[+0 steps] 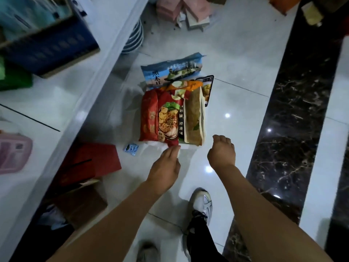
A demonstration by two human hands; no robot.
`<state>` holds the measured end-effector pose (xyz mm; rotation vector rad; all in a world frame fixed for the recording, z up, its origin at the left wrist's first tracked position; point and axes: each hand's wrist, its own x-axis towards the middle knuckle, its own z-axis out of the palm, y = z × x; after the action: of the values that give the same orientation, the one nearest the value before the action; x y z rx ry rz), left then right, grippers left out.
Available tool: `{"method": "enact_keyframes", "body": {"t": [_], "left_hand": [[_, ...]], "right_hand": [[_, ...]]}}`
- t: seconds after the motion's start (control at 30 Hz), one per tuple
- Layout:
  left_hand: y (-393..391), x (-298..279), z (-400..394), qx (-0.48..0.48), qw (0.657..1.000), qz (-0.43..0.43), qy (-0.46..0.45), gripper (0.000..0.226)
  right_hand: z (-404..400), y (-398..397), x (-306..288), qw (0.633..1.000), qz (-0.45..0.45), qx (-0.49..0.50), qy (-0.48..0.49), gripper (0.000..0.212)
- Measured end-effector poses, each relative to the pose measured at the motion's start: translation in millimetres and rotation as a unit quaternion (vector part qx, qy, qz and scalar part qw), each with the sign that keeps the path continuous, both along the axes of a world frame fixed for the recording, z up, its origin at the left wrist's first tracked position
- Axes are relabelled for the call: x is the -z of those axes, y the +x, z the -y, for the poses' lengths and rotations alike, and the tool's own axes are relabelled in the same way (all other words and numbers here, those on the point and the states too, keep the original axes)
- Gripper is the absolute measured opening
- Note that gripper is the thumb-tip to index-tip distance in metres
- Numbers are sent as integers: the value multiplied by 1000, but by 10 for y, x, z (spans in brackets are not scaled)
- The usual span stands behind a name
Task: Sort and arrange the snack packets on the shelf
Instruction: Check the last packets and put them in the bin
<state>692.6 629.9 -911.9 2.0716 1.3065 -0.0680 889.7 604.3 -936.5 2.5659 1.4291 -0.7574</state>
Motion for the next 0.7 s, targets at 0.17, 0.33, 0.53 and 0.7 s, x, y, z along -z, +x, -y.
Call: {"method": "enact_keyframes", "body": {"t": [0.17,0.33,0.53,0.7], "left_hand": [[161,952,333,23,999,35,33,47],[277,1785,275,135,977,-30,163,52],[392,2280,74,155,955,-17,253,54],[209,2370,-199,260,902,-40,343,52]], "right_hand": [[58,32,824,996,-62,22,63,42],[-185,110,1435,843,-368,341,195,35],[-276,349,1683,816,-423,315,236,39],[-347,266,1682,834,-403,304,223,36]]}}
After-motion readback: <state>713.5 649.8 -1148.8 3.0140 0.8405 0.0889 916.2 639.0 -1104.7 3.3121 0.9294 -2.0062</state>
